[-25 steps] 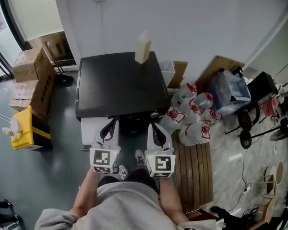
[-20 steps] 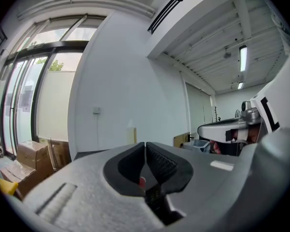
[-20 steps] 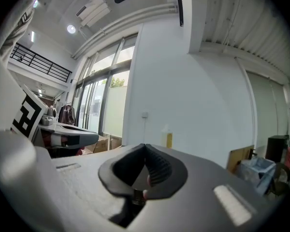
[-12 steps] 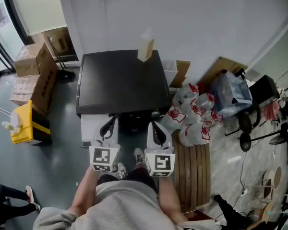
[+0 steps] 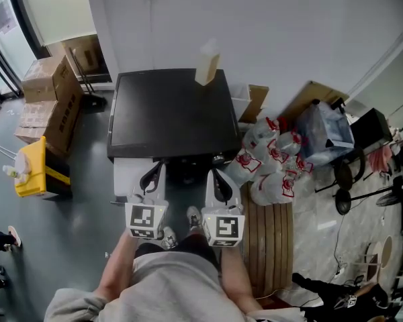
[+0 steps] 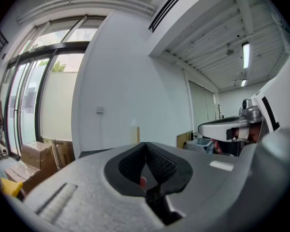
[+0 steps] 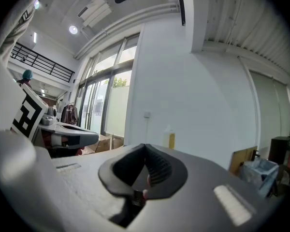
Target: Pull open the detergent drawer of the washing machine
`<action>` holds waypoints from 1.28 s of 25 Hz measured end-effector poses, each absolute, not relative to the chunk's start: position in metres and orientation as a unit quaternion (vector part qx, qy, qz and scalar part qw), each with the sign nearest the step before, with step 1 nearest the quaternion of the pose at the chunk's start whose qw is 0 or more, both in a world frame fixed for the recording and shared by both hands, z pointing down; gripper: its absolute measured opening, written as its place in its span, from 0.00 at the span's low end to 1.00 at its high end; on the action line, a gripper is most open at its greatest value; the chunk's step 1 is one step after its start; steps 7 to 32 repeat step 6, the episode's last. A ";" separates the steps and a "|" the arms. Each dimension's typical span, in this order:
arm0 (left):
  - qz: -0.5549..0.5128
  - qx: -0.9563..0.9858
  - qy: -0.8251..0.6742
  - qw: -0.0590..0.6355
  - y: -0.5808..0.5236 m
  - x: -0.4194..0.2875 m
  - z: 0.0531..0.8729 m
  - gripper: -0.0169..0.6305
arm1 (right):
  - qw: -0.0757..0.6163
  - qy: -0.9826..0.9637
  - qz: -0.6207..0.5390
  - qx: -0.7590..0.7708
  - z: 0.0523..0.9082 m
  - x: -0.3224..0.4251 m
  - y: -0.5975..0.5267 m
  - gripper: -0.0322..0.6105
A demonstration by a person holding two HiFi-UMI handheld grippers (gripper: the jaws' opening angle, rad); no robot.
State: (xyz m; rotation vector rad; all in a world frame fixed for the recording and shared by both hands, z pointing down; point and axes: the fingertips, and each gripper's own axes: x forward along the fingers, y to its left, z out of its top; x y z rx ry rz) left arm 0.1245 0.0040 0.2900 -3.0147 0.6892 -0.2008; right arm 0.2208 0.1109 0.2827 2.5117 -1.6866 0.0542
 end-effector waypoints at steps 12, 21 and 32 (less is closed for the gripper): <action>-0.067 -0.972 0.222 0.025 0.007 0.124 0.292 0.04 | 0.057 -0.556 0.012 0.829 0.282 0.221 0.113 0.06; -0.067 -0.972 0.222 0.025 0.007 0.124 0.292 0.04 | 0.057 -0.556 0.012 0.829 0.282 0.221 0.113 0.06; -0.067 -0.972 0.222 0.025 0.007 0.124 0.292 0.04 | 0.057 -0.556 0.012 0.829 0.282 0.221 0.113 0.06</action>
